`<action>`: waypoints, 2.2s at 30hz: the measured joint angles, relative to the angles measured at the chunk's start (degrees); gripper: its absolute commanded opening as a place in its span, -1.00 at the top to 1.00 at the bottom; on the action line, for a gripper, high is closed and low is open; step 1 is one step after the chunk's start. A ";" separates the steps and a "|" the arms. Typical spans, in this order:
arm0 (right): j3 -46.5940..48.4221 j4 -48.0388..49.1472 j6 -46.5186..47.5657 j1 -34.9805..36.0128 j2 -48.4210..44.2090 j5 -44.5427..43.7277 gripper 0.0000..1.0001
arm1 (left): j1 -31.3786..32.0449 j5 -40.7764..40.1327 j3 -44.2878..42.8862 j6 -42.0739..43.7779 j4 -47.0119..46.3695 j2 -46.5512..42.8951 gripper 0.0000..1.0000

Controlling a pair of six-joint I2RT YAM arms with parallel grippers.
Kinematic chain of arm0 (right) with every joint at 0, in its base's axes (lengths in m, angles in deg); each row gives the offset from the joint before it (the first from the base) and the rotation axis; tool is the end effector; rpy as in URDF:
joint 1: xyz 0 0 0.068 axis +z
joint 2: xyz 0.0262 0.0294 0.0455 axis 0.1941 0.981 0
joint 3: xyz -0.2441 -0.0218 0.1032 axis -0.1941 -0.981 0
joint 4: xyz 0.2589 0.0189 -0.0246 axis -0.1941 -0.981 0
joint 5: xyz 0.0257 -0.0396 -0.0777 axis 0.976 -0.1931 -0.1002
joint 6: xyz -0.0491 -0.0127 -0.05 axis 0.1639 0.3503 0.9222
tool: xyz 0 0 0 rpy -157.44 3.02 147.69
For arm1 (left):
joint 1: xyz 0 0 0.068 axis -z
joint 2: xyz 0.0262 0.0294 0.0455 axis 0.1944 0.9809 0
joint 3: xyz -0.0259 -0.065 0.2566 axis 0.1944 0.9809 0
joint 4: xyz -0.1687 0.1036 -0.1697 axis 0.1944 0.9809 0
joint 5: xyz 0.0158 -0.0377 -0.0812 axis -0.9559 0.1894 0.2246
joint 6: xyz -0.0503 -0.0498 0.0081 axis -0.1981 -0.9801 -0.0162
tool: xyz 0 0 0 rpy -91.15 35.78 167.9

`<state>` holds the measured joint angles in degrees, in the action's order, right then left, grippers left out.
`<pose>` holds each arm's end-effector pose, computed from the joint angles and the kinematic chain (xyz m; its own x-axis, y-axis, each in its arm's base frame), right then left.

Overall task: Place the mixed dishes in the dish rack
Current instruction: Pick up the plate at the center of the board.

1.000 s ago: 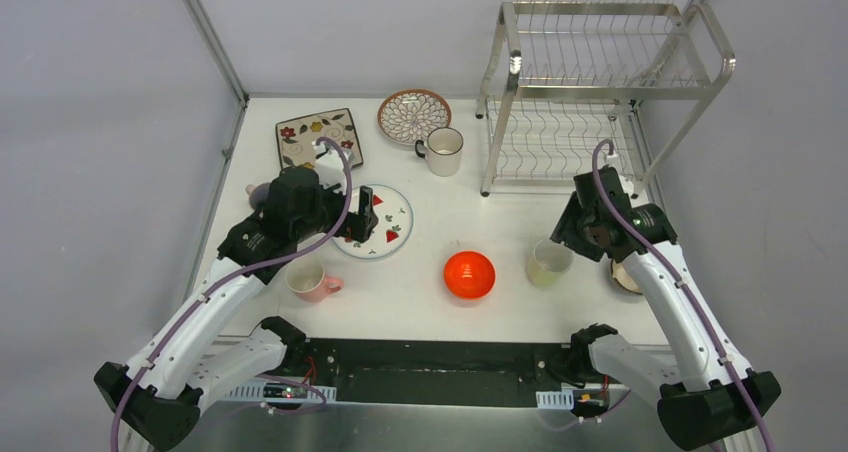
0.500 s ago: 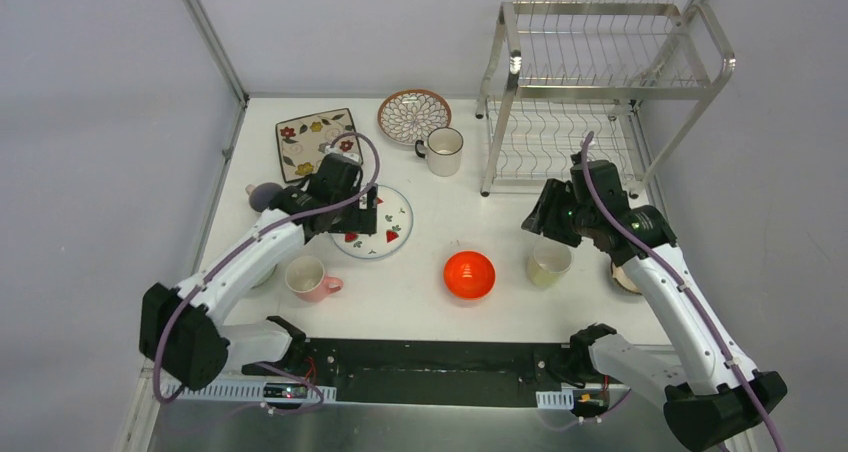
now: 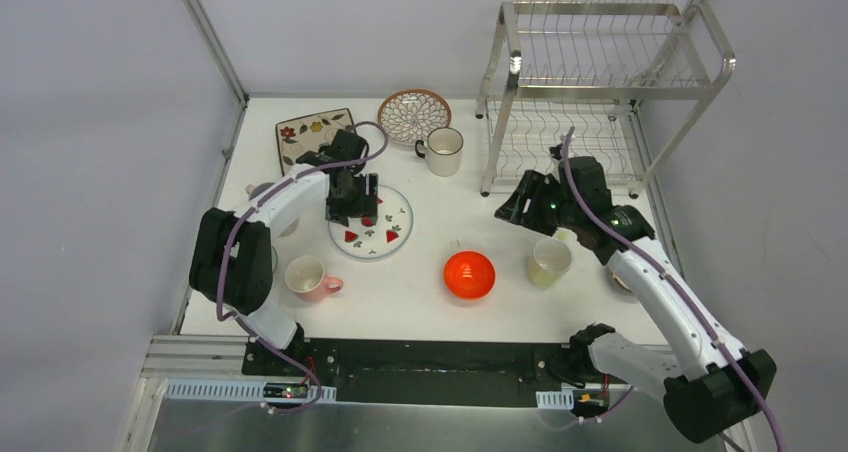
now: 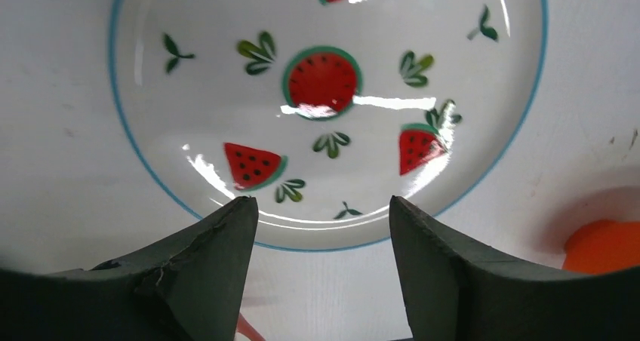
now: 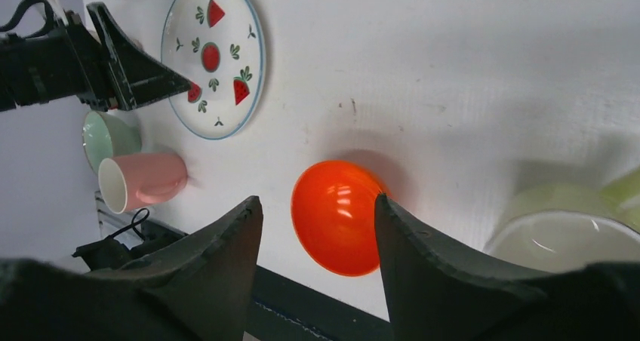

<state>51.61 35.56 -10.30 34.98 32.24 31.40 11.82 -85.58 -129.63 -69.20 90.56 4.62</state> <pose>0.1976 0.0976 0.2999 -0.7799 0.2457 -0.5756 -0.1004 0.8586 0.5027 0.2949 -0.1291 0.1923 -0.9460 0.0235 -0.3232 0.0859 0.9798 -0.1805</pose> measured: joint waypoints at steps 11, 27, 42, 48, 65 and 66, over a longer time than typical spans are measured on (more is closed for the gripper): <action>1.92 14.21 -3.32 14.88 20.70 1.11 -0.19 | -8.44 5.33 -5.09 3.13 3.91 0.94 -0.38; 17.40 25.46 -4.22 24.59 48.37 -11.32 0.05 | -8.39 1.38 3.67 5.62 5.33 -18.43 -0.98; 23.82 22.53 -1.62 24.57 57.94 -15.80 0.04 | -7.26 -4.94 3.98 5.66 6.29 -22.16 -0.93; 23.85 23.96 -1.29 24.57 60.26 -14.40 0.12 | -7.19 -4.66 4.09 5.66 6.23 -22.16 -0.88; 20.57 31.67 -4.09 21.53 60.11 -9.01 1.00 | -7.19 4.28 4.37 6.82 5.79 -20.35 -0.59; 19.91 31.63 -4.15 21.18 59.56 -8.50 1.00 | -7.06 5.33 4.37 7.06 5.79 -20.13 -0.57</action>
<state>71.52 67.19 -14.46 56.16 91.80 22.89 4.76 -80.25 -125.26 -62.14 96.35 -15.51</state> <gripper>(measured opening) 0.023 0.808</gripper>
